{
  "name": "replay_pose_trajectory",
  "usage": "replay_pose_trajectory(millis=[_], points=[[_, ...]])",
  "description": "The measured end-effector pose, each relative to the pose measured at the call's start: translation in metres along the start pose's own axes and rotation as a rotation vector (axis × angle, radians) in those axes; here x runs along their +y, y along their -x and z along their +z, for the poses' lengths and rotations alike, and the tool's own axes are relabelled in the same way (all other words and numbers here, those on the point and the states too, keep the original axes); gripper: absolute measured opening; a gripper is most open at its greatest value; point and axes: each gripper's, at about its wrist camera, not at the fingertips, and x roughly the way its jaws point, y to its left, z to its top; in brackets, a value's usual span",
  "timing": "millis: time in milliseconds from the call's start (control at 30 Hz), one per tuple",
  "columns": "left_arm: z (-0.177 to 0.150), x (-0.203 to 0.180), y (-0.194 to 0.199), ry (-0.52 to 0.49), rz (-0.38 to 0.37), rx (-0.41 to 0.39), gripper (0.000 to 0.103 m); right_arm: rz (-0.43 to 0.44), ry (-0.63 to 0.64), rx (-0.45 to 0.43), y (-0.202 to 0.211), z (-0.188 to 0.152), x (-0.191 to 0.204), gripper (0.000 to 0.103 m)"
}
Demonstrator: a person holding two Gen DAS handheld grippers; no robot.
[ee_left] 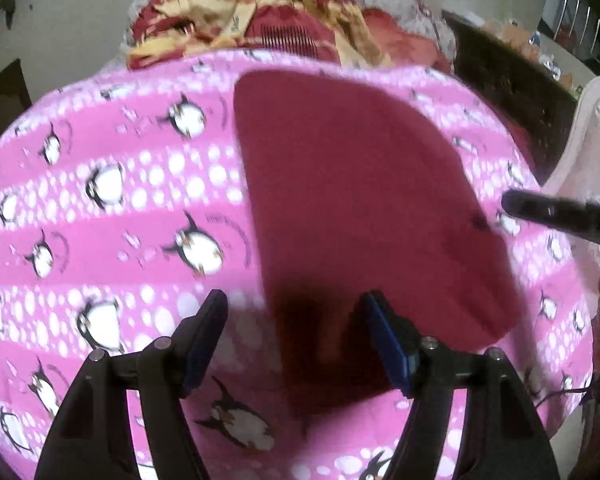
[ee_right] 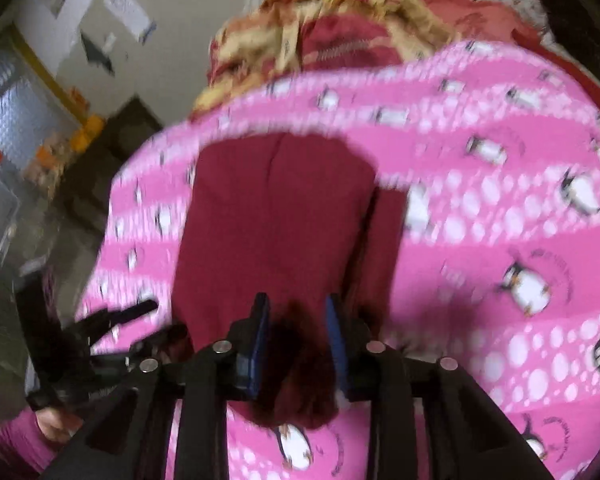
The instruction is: Fold small clothes
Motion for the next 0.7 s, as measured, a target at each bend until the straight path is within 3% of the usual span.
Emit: replay_pose_trajectory(millis=[33, 233, 367, 567, 700], points=[[0.003, 0.0, 0.0, 0.003, 0.002, -0.006, 0.071, -0.014, -0.008, -0.005, -0.004, 0.005, 0.0, 0.049], [0.009, -0.004, -0.019, 0.02, 0.027, 0.021, 0.072, -0.057, -0.063, 0.077, -0.063, 0.024, -0.006, 0.049], [0.009, -0.005, -0.026, 0.021, 0.027, 0.028, 0.074, -0.09, 0.023, 0.034, -0.059, 0.024, -0.002, 0.02], [0.009, -0.009, -0.034, 0.017, 0.026, 0.037, 0.078, -0.114, -0.011, 0.043, -0.067, 0.018, -0.024, 0.018], [0.008, -0.012, -0.033, 0.006, 0.039, 0.031, 0.078, -0.111, -0.034, 0.011, -0.041, 0.02, -0.015, 0.021]])
